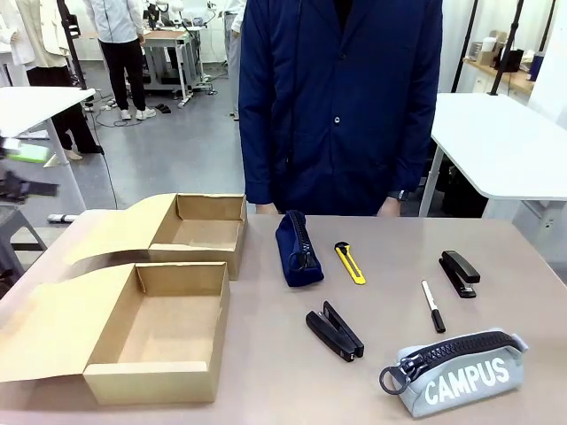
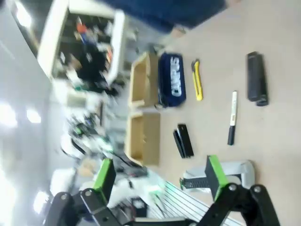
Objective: Place items inside the box.
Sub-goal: Pick up a Pencil pouch or Stapler and place it inside the Mailer Box closest to the robot.
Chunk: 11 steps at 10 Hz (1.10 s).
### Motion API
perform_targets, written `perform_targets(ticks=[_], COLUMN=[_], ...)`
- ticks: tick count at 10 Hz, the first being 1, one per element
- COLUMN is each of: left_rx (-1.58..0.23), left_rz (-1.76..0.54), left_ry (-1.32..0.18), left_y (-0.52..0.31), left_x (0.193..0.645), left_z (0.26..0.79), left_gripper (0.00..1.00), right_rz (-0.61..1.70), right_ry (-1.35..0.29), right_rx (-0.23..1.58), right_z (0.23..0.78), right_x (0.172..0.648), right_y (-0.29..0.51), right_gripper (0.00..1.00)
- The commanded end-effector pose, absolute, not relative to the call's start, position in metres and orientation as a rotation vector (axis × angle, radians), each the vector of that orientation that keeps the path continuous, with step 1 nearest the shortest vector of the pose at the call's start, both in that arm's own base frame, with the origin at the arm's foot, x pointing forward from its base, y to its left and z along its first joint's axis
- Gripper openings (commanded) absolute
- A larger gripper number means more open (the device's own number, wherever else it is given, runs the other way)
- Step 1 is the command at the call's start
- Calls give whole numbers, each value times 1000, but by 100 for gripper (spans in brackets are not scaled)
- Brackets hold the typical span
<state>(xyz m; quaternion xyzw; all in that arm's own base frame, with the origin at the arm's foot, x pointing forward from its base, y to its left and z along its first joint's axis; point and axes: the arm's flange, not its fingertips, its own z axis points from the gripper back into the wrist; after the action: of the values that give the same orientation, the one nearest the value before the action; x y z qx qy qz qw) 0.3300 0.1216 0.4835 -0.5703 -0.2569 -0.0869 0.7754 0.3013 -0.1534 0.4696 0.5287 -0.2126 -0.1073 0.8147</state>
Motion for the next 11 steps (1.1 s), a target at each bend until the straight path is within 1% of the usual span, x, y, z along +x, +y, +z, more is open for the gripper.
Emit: perform_targets(ticks=[1,2,3,4,5,6,7,11], left_rx=[-1387,-1425,-1461,-1441,-1449,-1426,-1450,-1450], left_rz=[28,142,244,332,412,462,378,378], left_ry=[-641,-699,-726,-742,-740,-751,-721,-721], left_y=[145,156,167,166,161,151,207,207], left_x=[338,323,308,298,294,295,314,314], left_z=[448,434,416,404,398,398,400,400], left_gripper=[100,100,100,100,100,100,100,100], right_rz=[-397,-478,-557,-745,-800,-841,-760,-760], right_ry=[-536,-549,-582,-719,-783,-743,-666,-666], right_rx=[1258,1281,1284,1302,1289,1168,1306,1306], right_z=[442,430,418,404,393,389,398,398], right_x=[308,306,303,300,296,301,285,285], right_y=[-192,-213,-231,-252,-261,-256,-263,-263], right_gripper=[100,100,100,100,100,100,100,100])
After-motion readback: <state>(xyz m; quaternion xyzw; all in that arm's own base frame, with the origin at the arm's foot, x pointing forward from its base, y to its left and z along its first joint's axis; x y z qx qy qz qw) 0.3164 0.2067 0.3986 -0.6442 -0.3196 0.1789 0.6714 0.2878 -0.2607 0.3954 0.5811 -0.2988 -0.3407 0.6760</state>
